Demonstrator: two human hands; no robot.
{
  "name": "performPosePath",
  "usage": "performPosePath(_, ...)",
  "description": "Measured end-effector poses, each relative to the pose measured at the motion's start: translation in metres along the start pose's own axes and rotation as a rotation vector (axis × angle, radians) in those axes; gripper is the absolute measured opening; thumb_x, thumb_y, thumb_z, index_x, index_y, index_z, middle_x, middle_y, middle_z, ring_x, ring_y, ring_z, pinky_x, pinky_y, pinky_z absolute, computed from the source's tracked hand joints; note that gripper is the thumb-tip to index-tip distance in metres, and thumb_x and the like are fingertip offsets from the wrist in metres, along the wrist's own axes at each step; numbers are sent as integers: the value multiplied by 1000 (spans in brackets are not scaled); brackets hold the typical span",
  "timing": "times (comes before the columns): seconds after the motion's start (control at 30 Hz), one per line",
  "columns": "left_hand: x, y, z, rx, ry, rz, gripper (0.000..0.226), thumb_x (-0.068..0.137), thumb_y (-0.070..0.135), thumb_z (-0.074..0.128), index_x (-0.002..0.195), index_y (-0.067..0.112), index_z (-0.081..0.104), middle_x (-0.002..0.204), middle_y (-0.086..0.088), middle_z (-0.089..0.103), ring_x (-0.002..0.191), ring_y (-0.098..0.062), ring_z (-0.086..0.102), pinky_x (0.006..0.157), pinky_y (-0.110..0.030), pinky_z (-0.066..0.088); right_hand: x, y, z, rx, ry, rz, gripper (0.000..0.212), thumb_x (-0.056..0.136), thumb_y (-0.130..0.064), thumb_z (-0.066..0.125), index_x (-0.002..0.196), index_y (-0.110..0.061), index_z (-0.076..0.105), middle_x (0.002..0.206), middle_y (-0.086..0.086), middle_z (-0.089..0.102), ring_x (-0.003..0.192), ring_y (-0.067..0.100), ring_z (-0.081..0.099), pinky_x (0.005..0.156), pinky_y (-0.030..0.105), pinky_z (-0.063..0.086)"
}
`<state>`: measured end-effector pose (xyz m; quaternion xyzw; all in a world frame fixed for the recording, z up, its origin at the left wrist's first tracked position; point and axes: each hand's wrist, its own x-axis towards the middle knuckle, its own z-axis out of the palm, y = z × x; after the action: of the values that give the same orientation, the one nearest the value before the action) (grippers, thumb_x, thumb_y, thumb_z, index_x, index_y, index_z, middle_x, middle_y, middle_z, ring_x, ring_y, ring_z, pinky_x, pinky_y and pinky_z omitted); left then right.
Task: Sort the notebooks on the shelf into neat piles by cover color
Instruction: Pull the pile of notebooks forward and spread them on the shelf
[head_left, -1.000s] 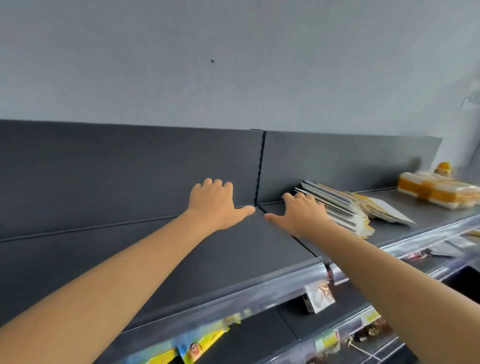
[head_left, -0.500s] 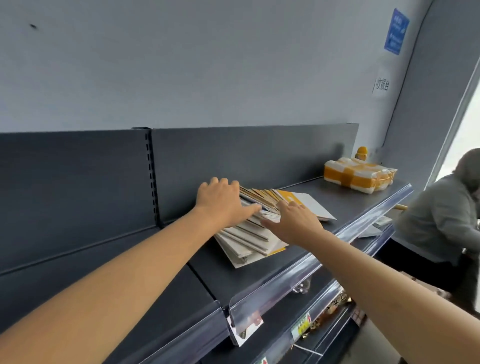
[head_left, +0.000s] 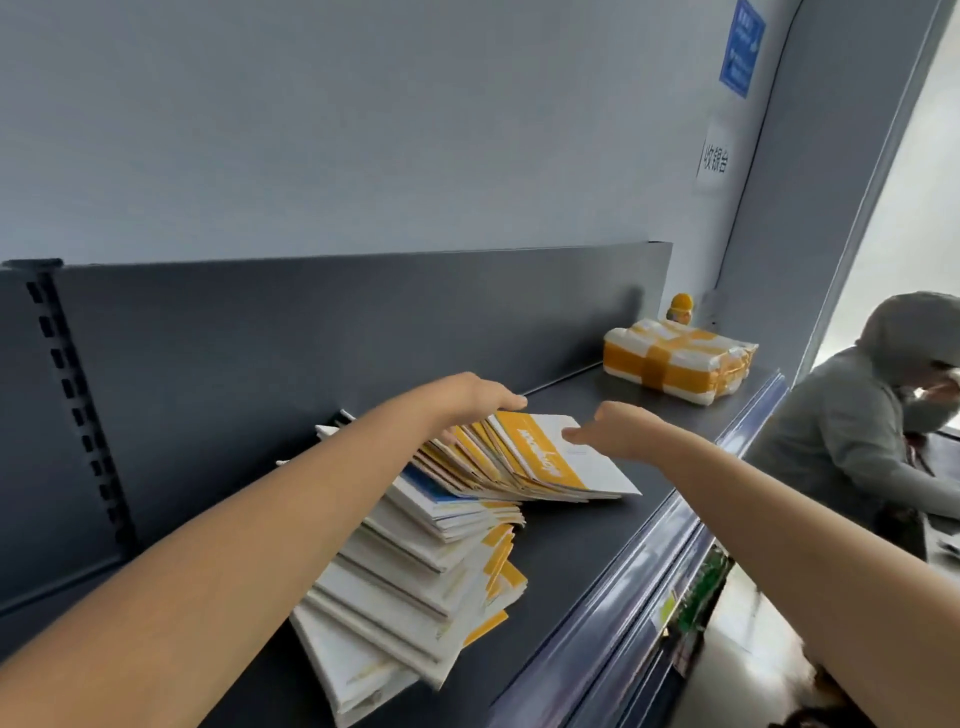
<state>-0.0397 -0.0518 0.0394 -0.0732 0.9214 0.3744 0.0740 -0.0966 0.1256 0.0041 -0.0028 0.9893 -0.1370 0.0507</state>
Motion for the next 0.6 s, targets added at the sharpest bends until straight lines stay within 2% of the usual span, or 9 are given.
performPosePath(0.1, 33, -1, 10, -150, -54, -133, 70, 89, 49, 61, 147, 19, 36, 153, -12, 34, 134, -33, 42, 104, -42, 44, 35, 13, 1, 129, -69, 31, 62, 88, -50, 57, 130, -4, 51, 130, 11, 56, 113, 27, 55, 81, 29, 40)
performPosePath(0.17, 55, -4, 16, -262, -34, -235, 72, 83, 50, 68, 142, 18, 40, 144, -11, 46, 127, -31, 50, 104, -43, 45, 55, 23, 4, 275, -170, 53, 66, 89, -45, 60, 138, -5, 41, 139, 14, 47, 122, 32, 50, 88, 34, 41)
performPosePath(0.27, 78, -5, 21, -444, 59, -349, 79, 81, 43, 73, 142, 10, 36, 115, -14, 59, 103, -26, 61, 98, -42, 49, 83, 37, 9, 496, -345, 67, 75, 85, -37, 69, 145, -12, 32, 151, 12, 33, 134, 37, 37, 105, 48, 37)
performPosePath(0.33, 86, -1, 26, -547, 120, -417, 72, 83, 38, 73, 136, 4, 38, 95, -13, 56, 87, -24, 58, 90, -41, 51, 103, 44, 10, 508, -404, 46, 75, 81, -30, 75, 142, -13, 35, 148, 12, 35, 133, 36, 36, 103, 46, 38)
performPosePath(0.37, 86, -1, 26, -568, 137, -444, 64, 83, 36, 74, 128, 3, 42, 93, -13, 55, 88, -24, 58, 89, -41, 51, 108, 43, 12, 527, -421, 50, 74, 78, -26, 78, 140, -15, 38, 143, 12, 39, 129, 35, 40, 99, 44, 40)
performPosePath(0.43, 91, 2, 34, -622, 160, -472, 51, 82, 32, 75, 111, -1, 50, 100, -13, 62, 96, -24, 61, 90, -38, 53, 122, 48, 13, 596, -490, 61, 68, 73, -18, 82, 129, -15, 43, 121, 11, 50, 116, 32, 50, 94, 40, 45)
performPosePath(0.47, 96, 4, 39, -653, 170, -473, 45, 82, 28, 75, 110, 0, 55, 103, -11, 64, 95, -22, 63, 86, -35, 54, 129, 51, 14, 611, -524, 55, 65, 70, -14, 83, 123, -14, 45, 113, 9, 52, 111, 30, 52, 94, 41, 46)
performPosePath(0.53, 98, 13, 52, -696, 170, -458, 34, 85, 22, 72, 113, 7, 60, 106, -9, 65, 92, -21, 63, 76, -34, 54, 142, 55, 16, 643, -593, 35, 63, 70, -8, 82, 119, -13, 44, 114, 7, 50, 111, 29, 52, 96, 41, 46)
performPosePath(0.6, 100, 19, 69, -655, 140, -452, 45, 83, 20, 74, 124, 9, 57, 124, -9, 60, 108, -26, 60, 90, -40, 51, 144, 54, 15, 687, -672, 2, 59, 72, -3, 79, 119, -12, 45, 116, 6, 48, 106, 27, 52, 89, 37, 47)
